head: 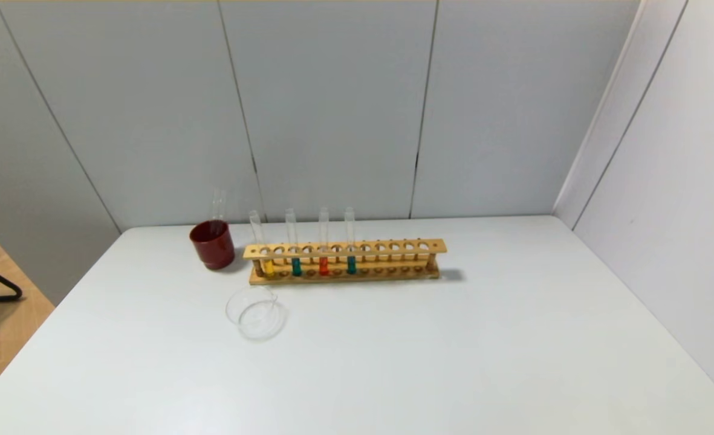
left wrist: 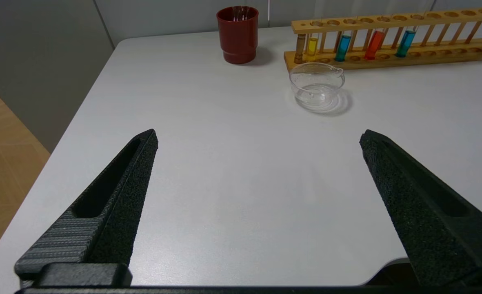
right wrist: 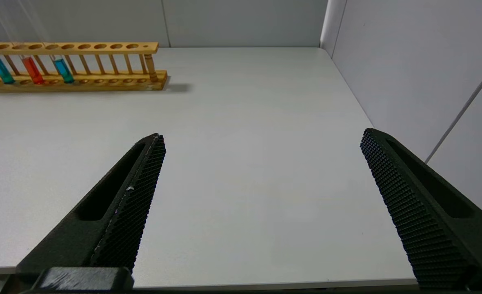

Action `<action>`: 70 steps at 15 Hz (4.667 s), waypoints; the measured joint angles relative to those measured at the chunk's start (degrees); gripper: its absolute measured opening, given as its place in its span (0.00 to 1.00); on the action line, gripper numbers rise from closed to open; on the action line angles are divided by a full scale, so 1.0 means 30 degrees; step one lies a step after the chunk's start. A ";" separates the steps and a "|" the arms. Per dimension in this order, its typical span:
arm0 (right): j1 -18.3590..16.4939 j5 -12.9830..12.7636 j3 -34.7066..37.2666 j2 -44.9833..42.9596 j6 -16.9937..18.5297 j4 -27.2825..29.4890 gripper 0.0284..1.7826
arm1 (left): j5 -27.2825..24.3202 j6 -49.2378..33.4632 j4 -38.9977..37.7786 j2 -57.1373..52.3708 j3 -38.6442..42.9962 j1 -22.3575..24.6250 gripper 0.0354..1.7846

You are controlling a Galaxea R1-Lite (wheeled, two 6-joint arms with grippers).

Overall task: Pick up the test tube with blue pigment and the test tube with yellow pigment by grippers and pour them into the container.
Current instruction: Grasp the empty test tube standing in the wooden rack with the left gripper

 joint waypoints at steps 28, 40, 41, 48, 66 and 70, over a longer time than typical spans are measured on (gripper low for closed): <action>0.0000 0.0000 0.0000 0.0000 0.0008 0.0000 0.98 | -0.1414 0.2588 -0.0223 1.3418 -1.4222 -0.3572 0.98; 0.0000 0.0000 0.0000 0.0000 0.0000 -0.0008 0.98 | -0.1605 0.0236 -0.8286 2.7421 -1.7254 -0.2641 0.98; 0.0000 0.0000 0.0000 0.0000 0.0008 0.0000 0.98 | -0.1605 -0.0049 -0.8672 2.8067 -1.7225 -0.2649 0.98; 0.0000 0.0000 0.0000 0.0000 -0.0008 0.0000 0.98 | -0.1577 -0.1483 -1.0772 3.2045 -1.7152 -0.2897 0.98; 0.0000 0.0000 0.0000 0.0000 0.0008 0.0000 0.98 | -0.1158 -0.1256 -1.4413 3.8770 -1.8119 -0.3856 0.98; 0.0000 0.0000 0.0000 0.0000 0.0000 0.0000 0.98 | -0.1166 -0.1248 -1.4442 3.9420 -1.8375 -0.3856 0.98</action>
